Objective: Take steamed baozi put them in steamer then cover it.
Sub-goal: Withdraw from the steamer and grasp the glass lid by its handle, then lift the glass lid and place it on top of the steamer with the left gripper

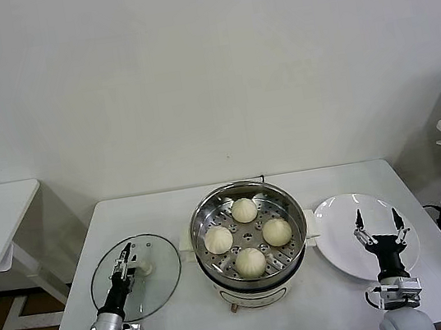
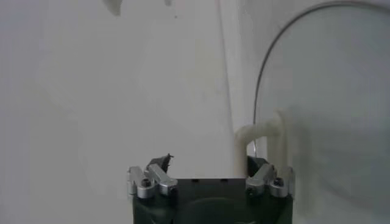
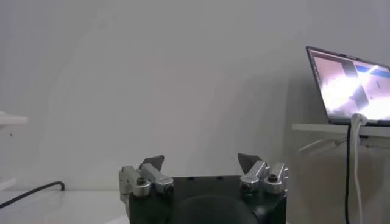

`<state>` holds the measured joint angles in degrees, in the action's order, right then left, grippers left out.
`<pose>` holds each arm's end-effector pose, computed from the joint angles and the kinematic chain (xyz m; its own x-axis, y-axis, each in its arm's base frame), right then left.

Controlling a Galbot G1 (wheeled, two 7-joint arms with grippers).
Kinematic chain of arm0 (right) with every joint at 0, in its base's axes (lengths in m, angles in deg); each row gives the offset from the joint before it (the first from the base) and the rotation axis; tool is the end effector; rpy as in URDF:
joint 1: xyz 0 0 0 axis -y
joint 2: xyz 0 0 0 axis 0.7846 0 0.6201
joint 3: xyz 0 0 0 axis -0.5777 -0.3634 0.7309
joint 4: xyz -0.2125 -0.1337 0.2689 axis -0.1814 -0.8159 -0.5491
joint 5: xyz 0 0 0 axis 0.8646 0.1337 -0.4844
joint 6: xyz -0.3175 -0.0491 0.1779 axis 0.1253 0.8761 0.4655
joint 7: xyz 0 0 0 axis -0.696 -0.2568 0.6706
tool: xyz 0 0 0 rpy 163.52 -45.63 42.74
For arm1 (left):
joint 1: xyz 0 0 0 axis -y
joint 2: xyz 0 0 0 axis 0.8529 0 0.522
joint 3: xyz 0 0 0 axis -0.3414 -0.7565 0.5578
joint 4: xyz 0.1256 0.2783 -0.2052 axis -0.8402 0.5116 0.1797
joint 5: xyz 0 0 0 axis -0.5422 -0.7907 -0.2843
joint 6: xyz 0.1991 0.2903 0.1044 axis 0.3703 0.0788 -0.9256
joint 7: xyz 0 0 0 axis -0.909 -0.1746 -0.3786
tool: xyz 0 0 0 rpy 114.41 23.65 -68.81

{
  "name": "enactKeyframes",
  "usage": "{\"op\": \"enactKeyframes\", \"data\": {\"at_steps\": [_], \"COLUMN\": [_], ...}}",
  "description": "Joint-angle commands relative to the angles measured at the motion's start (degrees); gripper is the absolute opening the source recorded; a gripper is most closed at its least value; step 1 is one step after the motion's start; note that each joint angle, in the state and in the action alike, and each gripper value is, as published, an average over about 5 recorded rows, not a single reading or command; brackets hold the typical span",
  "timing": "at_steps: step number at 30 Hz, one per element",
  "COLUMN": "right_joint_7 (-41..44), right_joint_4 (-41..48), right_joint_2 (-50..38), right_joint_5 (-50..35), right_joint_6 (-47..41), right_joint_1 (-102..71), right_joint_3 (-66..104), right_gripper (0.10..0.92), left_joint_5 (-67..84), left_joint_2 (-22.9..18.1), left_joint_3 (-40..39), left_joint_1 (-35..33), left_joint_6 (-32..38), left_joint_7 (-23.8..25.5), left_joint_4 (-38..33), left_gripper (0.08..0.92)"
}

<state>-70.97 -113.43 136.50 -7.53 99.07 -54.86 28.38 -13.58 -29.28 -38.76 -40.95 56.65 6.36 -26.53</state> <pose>0.2509 -0.1413 -0.4443 -0.9624 0.2320 -0.1417 0.2466 0.9643 -0.0964 0.2851 0.1499 -0.4724 -0.9907 0.1243 0.0559 0.0449 -0.0891 0.9950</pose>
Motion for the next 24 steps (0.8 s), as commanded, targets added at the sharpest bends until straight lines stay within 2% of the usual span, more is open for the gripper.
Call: {"op": "enactKeyframes", "data": {"at_steps": [1,8,16,20,24], "right_joint_7": [0.01,0.07,0.23,0.27,0.25], "right_joint_4": [-0.45,-1.16,-1.22,-1.17,-1.13], "right_joint_2": [0.11,0.28,0.59,0.80,0.80], "right_joint_5": [0.16,0.30,0.63,0.87,0.97], "right_joint_6": [-0.09,-0.13,0.06,0.09,0.00], "right_joint_1": [-0.13,-0.15,-0.11,0.04,0.27], "right_joint_3": [-0.01,-0.19,-0.31,-0.56,-0.77], "right_gripper": [0.823,0.823,0.823,0.823,0.823], "left_joint_5": [0.58,2.52,8.20,11.63,14.48], "left_joint_2": [0.06,0.12,1.33,2.40,3.73], "left_joint_3": [-0.15,-0.29,-0.02,0.92,3.08], "left_joint_1": [1.30,1.40,0.63,-0.97,-2.40], "left_joint_6": [0.50,1.76,2.70,1.93,-2.03], "left_joint_7": [0.20,0.49,0.98,1.57,3.22], "left_joint_4": [2.77,2.89,-0.41,-5.60,-14.49], "left_gripper": [0.623,0.423,0.208,0.188,0.188]}}
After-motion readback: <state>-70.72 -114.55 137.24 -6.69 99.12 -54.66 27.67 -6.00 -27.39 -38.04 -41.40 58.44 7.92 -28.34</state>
